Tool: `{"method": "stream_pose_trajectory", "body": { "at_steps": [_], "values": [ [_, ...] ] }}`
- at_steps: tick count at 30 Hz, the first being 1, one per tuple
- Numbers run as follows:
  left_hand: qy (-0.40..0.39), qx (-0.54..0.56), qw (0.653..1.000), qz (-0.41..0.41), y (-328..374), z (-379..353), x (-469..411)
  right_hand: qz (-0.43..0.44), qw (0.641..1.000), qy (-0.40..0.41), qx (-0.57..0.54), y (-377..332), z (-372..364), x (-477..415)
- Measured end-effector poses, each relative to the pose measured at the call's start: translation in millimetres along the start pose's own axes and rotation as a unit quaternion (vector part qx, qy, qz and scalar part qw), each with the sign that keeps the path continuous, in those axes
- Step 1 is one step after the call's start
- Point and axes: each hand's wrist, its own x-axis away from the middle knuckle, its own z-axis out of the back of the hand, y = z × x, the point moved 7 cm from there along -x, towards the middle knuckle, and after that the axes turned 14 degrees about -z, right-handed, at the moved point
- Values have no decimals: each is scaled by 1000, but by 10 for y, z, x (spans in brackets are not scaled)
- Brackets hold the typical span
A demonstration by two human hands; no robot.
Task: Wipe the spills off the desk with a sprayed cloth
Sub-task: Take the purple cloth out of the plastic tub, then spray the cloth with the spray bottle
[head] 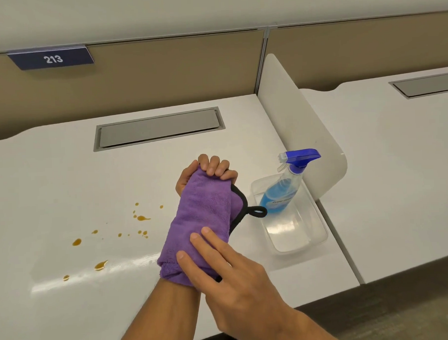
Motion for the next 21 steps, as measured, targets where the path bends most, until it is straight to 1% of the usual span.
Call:
{"method": "stream_pose_trajectory", "body": {
  "at_steps": [2,3,5,6,7,9,10,12,13,14,15,16,17,20,21],
  "values": [
    [-12,6,1000,-4,-16,141,-11,-3,999,-38,-14,42,-56,50],
    [-11,-2,1000,-4,-27,175,-12,-13,997,-66,-45,75,-71,74],
    [-4,-10,1000,-3,-37,253,2,-58,980,-109,-159,190,-40,116],
    [-4,-15,1000,-1,-39,276,2,-91,964,-105,-225,283,6,131],
    [0,-19,1000,0,-44,284,7,-132,946,-79,-286,421,65,147],
    [13,-29,1000,-4,-47,313,7,-243,898,16,-366,842,174,179],
    [21,-33,999,-5,-49,325,4,-311,869,71,-378,1108,204,212],
    [27,-39,999,-5,-56,330,-4,-440,799,162,-375,1651,186,305],
    [29,-40,999,-7,-58,339,-12,-491,766,193,-367,1905,162,332],
    [31,-40,999,-8,-60,351,-20,-527,741,212,-359,2135,142,334],
    [32,-38,999,-10,-63,362,-28,-548,728,212,-354,2341,120,303],
    [33,-39,999,-12,-63,370,-32,-553,728,192,-357,2511,90,230],
    [34,-39,999,-15,-62,382,-37,-544,737,159,-368,2636,55,120],
    [43,-37,998,-14,-61,401,-32,-463,786,39,-408,2804,-53,-244],
    [47,-39,998,-14,-62,409,-30,-442,796,13,-413,2830,-78,-339]
  ]
}}
